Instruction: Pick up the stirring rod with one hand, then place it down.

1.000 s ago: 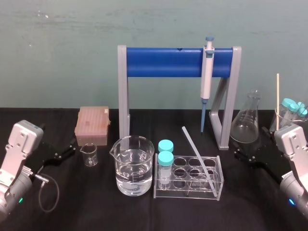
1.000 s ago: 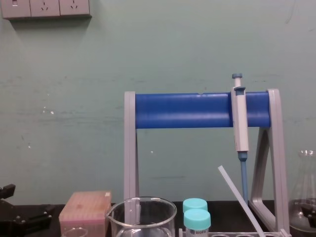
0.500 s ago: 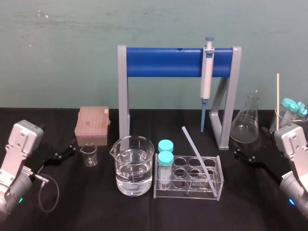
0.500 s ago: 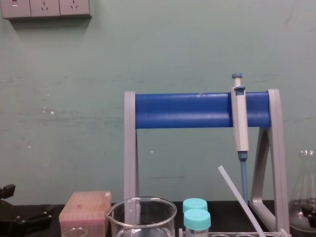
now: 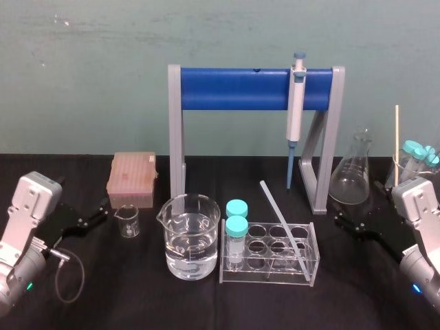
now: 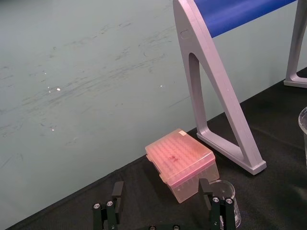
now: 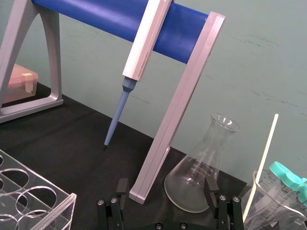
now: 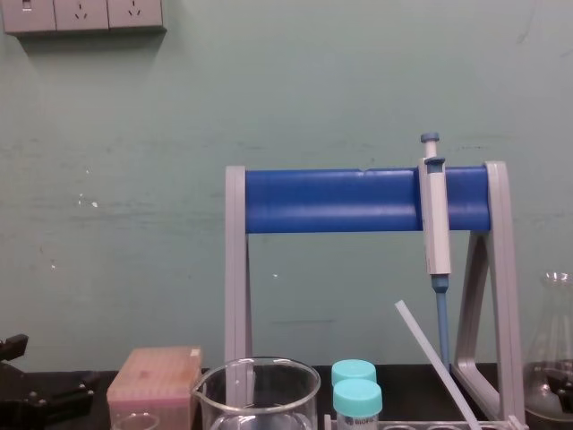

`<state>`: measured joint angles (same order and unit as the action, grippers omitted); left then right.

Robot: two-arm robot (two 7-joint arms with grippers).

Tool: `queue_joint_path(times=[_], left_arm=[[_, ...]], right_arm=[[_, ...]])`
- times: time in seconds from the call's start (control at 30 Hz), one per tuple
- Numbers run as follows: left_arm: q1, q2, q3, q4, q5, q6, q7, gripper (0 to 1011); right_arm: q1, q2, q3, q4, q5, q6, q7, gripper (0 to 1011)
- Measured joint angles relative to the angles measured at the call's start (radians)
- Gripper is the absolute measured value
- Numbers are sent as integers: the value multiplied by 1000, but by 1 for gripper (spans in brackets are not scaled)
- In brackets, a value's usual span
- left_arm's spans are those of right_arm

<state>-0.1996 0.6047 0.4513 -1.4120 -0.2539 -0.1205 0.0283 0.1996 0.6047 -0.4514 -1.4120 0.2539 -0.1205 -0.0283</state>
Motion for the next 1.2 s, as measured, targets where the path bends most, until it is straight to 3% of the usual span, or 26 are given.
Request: queue_joint_path(times=[0.27, 0.4, 0.73, 1.03, 1.2], left_arm=[[0, 0, 0, 0, 0, 0, 0, 1000], [0, 0, 0, 0, 0, 0, 0, 1000], [0, 0, 0, 0, 0, 0, 0, 1000], [0, 0, 0, 0, 0, 0, 0, 1000], [0, 0, 0, 0, 0, 0, 0, 1000]], right_arm=[[-1, 0, 2, -1, 1, -1, 3, 1003], [-8, 4, 18, -20, 19, -21, 43, 1003], [-14, 24, 23, -103, 48, -105, 202, 1003], [27, 6, -10, -98, 47, -162, 335, 1003], [65, -19, -24, -63, 94, -154, 432, 1003]])
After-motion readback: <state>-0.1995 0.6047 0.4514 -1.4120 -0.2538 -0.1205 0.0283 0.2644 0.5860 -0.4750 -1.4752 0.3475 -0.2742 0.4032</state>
